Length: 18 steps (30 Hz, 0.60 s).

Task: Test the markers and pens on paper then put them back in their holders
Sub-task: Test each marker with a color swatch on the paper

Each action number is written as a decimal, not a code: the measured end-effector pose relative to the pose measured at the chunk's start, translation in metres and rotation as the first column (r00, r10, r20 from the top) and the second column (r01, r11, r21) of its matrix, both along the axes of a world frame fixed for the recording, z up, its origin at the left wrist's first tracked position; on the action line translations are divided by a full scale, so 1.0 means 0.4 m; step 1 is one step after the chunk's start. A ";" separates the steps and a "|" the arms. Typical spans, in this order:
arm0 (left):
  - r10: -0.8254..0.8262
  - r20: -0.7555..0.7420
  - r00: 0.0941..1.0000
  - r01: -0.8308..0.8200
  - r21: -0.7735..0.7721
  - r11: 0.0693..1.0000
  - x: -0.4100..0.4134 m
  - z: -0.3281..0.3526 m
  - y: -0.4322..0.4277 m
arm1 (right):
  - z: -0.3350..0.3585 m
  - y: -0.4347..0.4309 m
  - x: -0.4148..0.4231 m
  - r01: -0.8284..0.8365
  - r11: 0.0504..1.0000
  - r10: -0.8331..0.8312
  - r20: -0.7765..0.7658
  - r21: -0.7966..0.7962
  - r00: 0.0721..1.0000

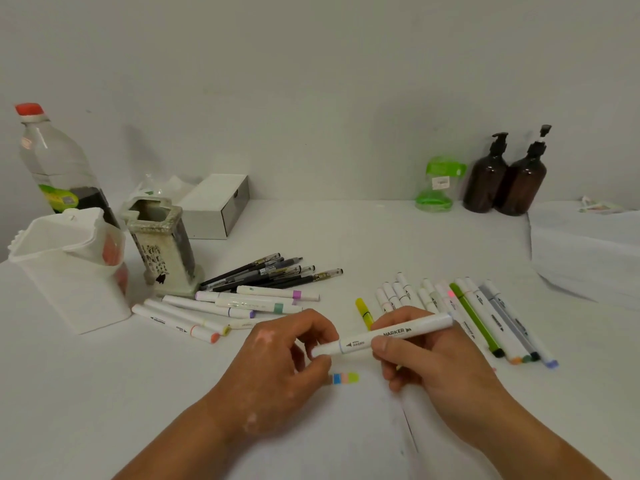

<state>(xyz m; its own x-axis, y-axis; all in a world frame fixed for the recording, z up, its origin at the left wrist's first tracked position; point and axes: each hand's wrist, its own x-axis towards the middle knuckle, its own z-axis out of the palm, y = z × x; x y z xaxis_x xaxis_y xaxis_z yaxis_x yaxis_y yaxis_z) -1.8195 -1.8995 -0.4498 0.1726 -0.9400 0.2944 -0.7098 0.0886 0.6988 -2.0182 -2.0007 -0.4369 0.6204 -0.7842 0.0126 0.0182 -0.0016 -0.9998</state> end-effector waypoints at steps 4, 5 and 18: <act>-0.068 0.028 0.997 0.068 -0.012 0.998 -0.028 -0.005 0.002 | -0.008 0.010 0.006 -0.041 0.998 0.040 -0.014 -0.041 0.999; -0.083 0.055 0.995 0.084 -0.019 0.996 -0.034 -0.006 0.001 | -0.009 0.013 0.007 -0.056 0.997 0.055 -0.021 -0.052 0.998; -0.165 0.161 0.973 0.170 -0.017 0.985 -0.050 0.007 -0.001 | -0.015 0.038 0.019 -0.044 0.991 0.043 -0.012 -0.124 0.999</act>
<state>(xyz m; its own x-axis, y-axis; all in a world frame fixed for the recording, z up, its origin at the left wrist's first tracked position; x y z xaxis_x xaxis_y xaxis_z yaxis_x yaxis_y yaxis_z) -1.8393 -1.8999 -0.4471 -0.0374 -0.9416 0.3347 -0.7847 0.2351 0.5736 -2.0108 -1.9855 -0.4429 0.6541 -0.7495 0.1021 0.0115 -0.1251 -0.9921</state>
